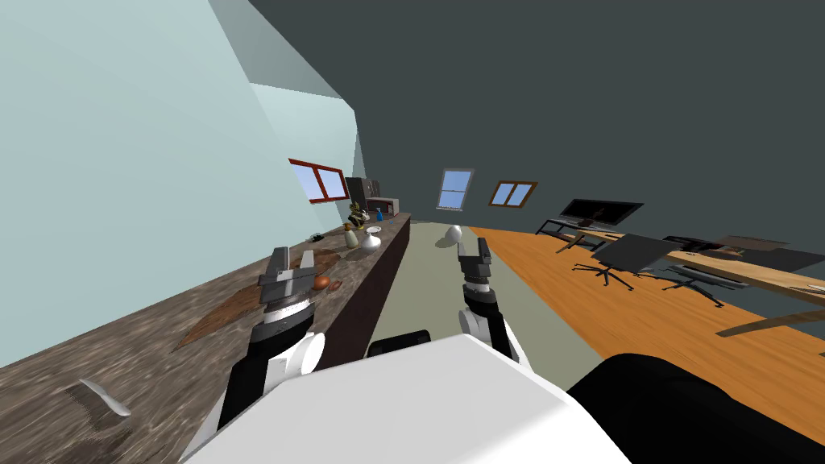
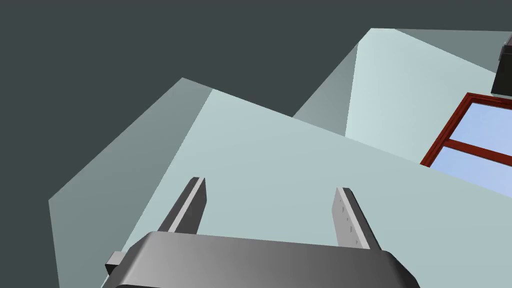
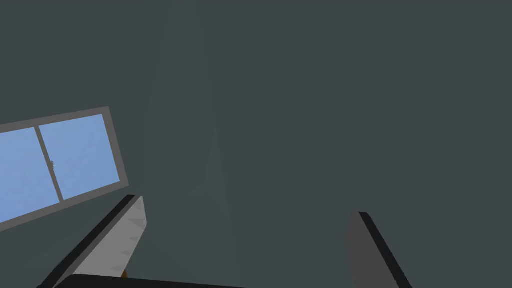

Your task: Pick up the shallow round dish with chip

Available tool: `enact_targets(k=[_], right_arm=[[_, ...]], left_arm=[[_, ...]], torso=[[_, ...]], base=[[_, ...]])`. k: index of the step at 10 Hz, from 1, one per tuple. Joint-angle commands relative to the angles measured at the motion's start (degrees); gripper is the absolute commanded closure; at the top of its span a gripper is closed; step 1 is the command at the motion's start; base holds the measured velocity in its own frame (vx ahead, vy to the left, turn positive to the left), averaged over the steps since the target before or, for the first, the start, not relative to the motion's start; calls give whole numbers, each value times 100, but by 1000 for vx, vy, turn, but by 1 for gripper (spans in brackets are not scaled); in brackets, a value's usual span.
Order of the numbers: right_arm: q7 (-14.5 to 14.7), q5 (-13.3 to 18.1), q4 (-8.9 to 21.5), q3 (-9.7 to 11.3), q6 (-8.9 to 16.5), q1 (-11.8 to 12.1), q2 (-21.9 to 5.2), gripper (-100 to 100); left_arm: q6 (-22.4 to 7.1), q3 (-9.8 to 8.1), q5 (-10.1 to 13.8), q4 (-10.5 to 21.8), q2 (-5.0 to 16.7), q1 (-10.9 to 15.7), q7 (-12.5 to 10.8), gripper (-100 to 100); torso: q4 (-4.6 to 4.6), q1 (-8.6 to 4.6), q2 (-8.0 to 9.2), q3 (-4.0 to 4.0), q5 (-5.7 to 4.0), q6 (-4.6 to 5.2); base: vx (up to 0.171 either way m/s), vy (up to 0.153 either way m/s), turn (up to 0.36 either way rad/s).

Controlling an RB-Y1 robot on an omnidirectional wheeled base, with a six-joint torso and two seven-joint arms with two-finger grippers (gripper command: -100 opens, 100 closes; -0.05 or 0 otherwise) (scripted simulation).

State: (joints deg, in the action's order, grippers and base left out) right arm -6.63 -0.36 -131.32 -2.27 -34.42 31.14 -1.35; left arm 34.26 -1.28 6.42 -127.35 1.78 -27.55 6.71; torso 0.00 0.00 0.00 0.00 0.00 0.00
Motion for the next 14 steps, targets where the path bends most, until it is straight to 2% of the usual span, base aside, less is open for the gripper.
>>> enact_targets(k=[1, 6, 7, 8, 9, 11, 12, 13, 14], right_arm=[[0, 0, 0, 0, 0, 0, 0, 0], [0, 0, 0, 0, 0, -1, 0, 0], [0, 0, 0, 1, 0, -1, 0, 0], [0, 0, 0, 0, 0, -1, 0, 0], [0, 0, 0, 0, 0, -1, 0, 0], [0, 0, 0, 0, 0, 0, 0, 0], [0, 0, 0, 0, 0, -1, 0, 0], [0, 0, 0, 0, 0, 0, 0, 0], [0, 0, 0, 0, 0, 0, 0, 0]], left_arm=[[-189, -89, 85, 64, 255, 27, 71, -100], [-1029, -483, 490, 302, 937, 138, 386, -100], [-1108, -483, 490, 302, 937, 138, 386, -100], [-1301, -586, 603, 359, 1090, 166, 469, -100], [-1370, -586, 603, 359, 1090, 166, 469, -100], [-1784, -807, 853, 476, 1404, 224, 647, -100], [-1937, -807, 853, 476, 1404, 224, 647, -100], [-2111, -922, 989, 535, 1563, 256, 739, -100], [-2285, -922, 989, 535, 1563, 256, 739, -100]], torso=[[0, 0, 0, 0, 0, 0], [5, -13, 24, 14, -3, 0], [5, -14, 24, 14, -3, 1], [4, -11, 17, 10, -2, 0], [3, -10, 14, 8, -2, 0], [3, -6, 13, 8, -1, 0], [4, -8, 19, 11, -2, 0], [4, -11, 17, 10, -2, 0], [3, -12, 14, 8, -3, 0]], base=[[-24, -15, -18], [-58, -37, -23], [-39, -33, -7], [-34, -32, -19], [-31, -24, -8], [-44, -28, -25], [-44, -34, -12], [-34, -38, -21], [-26, -29, -8]])
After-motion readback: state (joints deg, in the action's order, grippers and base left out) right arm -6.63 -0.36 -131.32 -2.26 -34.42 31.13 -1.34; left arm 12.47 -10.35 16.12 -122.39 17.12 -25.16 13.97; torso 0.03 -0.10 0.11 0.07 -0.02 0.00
